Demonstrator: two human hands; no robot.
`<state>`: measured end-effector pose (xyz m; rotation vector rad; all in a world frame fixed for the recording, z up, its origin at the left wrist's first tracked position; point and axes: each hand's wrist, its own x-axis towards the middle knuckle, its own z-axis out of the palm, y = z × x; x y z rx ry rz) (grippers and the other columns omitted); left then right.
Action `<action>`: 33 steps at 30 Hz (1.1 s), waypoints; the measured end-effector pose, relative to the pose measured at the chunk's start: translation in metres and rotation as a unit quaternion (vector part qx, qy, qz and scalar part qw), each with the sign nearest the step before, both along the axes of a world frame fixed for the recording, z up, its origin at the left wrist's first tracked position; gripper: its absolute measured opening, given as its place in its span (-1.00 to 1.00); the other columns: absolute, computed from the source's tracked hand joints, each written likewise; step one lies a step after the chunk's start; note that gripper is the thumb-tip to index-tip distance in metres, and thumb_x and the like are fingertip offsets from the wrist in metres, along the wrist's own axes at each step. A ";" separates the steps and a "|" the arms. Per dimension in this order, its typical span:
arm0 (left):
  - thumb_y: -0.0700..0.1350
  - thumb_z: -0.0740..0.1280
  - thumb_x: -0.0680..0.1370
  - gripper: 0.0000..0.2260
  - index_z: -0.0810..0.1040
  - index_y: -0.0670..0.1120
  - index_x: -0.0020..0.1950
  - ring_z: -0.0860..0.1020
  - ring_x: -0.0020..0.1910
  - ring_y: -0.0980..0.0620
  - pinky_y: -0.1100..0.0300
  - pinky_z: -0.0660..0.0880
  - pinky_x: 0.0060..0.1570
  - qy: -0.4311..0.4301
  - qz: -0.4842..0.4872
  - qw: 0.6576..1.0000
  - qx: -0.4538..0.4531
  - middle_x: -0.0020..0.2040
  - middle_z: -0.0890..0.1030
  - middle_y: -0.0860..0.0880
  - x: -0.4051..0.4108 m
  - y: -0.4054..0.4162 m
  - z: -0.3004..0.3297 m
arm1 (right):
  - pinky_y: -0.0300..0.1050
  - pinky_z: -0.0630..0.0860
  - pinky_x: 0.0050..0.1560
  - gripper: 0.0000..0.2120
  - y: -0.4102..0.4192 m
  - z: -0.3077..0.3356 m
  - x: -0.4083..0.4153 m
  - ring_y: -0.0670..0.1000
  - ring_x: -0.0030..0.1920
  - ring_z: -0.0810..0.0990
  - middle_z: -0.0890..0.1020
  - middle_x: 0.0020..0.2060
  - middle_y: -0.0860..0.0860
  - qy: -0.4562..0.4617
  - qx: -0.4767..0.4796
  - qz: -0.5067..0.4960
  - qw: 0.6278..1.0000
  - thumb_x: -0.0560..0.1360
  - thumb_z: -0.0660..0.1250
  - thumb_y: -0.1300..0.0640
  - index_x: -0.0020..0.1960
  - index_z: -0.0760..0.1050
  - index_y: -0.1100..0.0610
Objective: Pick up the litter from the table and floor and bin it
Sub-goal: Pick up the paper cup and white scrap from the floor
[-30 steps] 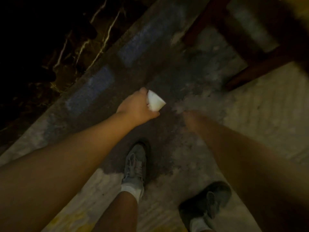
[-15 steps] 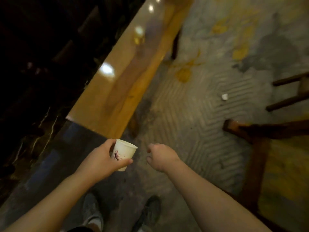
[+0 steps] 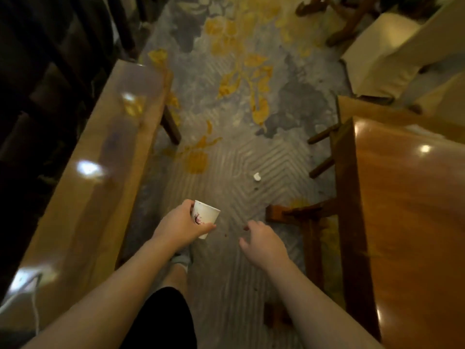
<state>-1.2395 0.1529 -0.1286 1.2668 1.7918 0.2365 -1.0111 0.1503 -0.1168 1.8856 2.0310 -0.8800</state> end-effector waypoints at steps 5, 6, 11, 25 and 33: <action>0.36 0.48 0.26 -0.23 0.41 -0.01 0.34 0.54 -0.07 0.02 0.06 0.49 -0.18 0.019 -0.061 0.998 -0.025 0.15 0.61 0.00 0.002 0.136 -0.052 | 0.08 0.52 0.19 -0.61 0.103 -0.033 0.011 0.12 0.28 0.49 0.52 0.23 0.07 -0.048 -0.056 -0.063 0.995 0.55 0.28 -0.09 0.31 0.44 0.05; 0.35 0.47 0.27 -0.21 0.39 -0.02 0.36 0.55 -0.04 -0.01 0.07 0.46 -0.18 0.027 -0.076 0.996 -0.031 0.17 0.60 -0.02 0.001 0.158 -0.061 | 0.08 0.51 0.20 -0.61 0.121 -0.040 0.011 0.13 0.29 0.48 0.52 0.24 0.08 -0.055 -0.062 -0.065 0.994 0.55 0.27 -0.08 0.31 0.44 0.06; 0.34 0.49 0.26 -0.27 0.44 -0.05 0.26 0.59 0.08 -0.15 0.07 0.41 -0.16 0.058 -0.109 0.991 -0.052 0.18 0.62 -0.11 -0.005 0.257 -0.118 | 0.07 0.46 0.26 -0.59 0.220 -0.095 0.012 0.20 0.31 0.47 0.52 0.28 0.16 -0.072 -0.096 -0.072 0.990 0.56 0.29 -0.04 0.33 0.41 0.13; 0.32 0.53 0.27 -0.25 0.42 -0.06 0.30 0.57 0.05 -0.15 0.03 0.47 -0.10 0.079 -0.031 0.989 -0.117 0.18 0.60 -0.11 0.019 0.343 -0.406 | 0.20 0.41 0.33 -0.34 0.386 -0.450 0.082 0.28 0.42 0.34 0.19 0.55 0.15 -0.141 -0.171 -0.015 0.975 0.57 0.31 0.10 0.59 0.10 0.00; 0.35 0.50 0.20 -0.24 0.43 -0.02 0.25 0.59 -0.02 -0.11 -0.04 0.56 -0.06 0.084 -0.019 0.986 -0.144 0.09 0.63 -0.05 0.037 0.321 -0.506 | 0.22 0.40 0.32 -0.43 0.415 -0.581 0.114 0.36 0.39 0.32 0.01 0.61 0.17 -0.183 -0.087 0.010 0.979 0.61 0.13 0.25 0.58 0.12 0.00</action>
